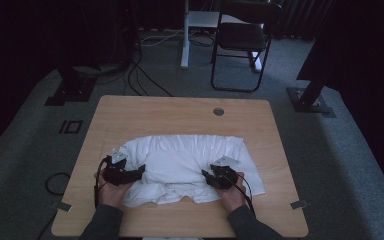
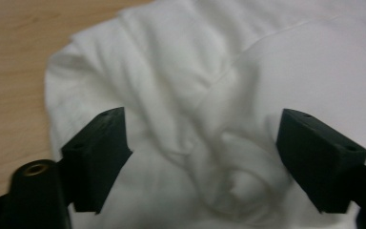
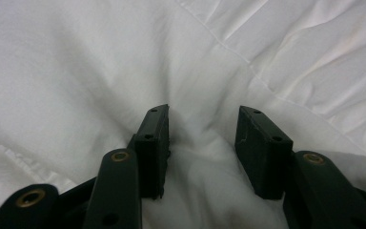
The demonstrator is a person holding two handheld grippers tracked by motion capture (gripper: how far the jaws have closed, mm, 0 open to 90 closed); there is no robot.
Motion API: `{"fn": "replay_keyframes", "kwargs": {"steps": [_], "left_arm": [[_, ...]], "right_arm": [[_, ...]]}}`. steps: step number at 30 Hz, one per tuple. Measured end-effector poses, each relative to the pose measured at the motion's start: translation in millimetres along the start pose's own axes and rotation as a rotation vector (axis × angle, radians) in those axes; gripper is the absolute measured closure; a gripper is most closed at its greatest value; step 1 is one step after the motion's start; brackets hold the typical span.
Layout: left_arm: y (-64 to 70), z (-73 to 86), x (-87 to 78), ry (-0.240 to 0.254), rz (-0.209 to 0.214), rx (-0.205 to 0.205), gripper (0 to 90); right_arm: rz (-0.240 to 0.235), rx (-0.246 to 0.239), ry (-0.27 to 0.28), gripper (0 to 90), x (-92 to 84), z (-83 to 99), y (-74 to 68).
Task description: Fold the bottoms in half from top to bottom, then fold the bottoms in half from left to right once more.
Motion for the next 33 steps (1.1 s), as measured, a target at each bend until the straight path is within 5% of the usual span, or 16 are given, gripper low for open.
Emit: {"fn": "replay_keyframes", "kwargs": {"steps": [7, 14, 18, 24, 33], "left_arm": [[-0.7, 3.0, 6.9, -0.041, -0.055, 0.011, 9.4], [-13.8, 16.4, 15.0, -0.023, -0.030, -0.126, 0.9], [-12.5, 17.3, 15.6, -0.010, -0.073, -0.118, 0.0], [-15.0, 24.0, 18.1, 0.006, -0.063, -0.186, 0.0], [-13.3, 24.9, 18.0, 0.011, -0.069, -0.192, 0.0]], "right_arm": [[-0.010, 0.011, 0.003, 54.7, 0.3, 0.7, 1.0], [-0.014, 0.013, 0.004, 54.6, 0.5, 0.7, 0.8], [-0.020, 0.017, 0.005, 54.6, 0.7, 0.9, 0.5], [-0.030, 0.022, 0.006, 54.5, 0.8, 1.4, 0.6], [-0.038, 0.030, 0.010, 54.6, 1.1, 2.2, 0.8]]}}
Point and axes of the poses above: each handheld gripper's, and its own axes: x roughly forward along the jaws, z roughly out of its underside, y roughly to its right, the point moved 4 cm from there along x, roughly forward along the jaws, and after that the axes turned 15 degrees about z, right-handed, at the moved point
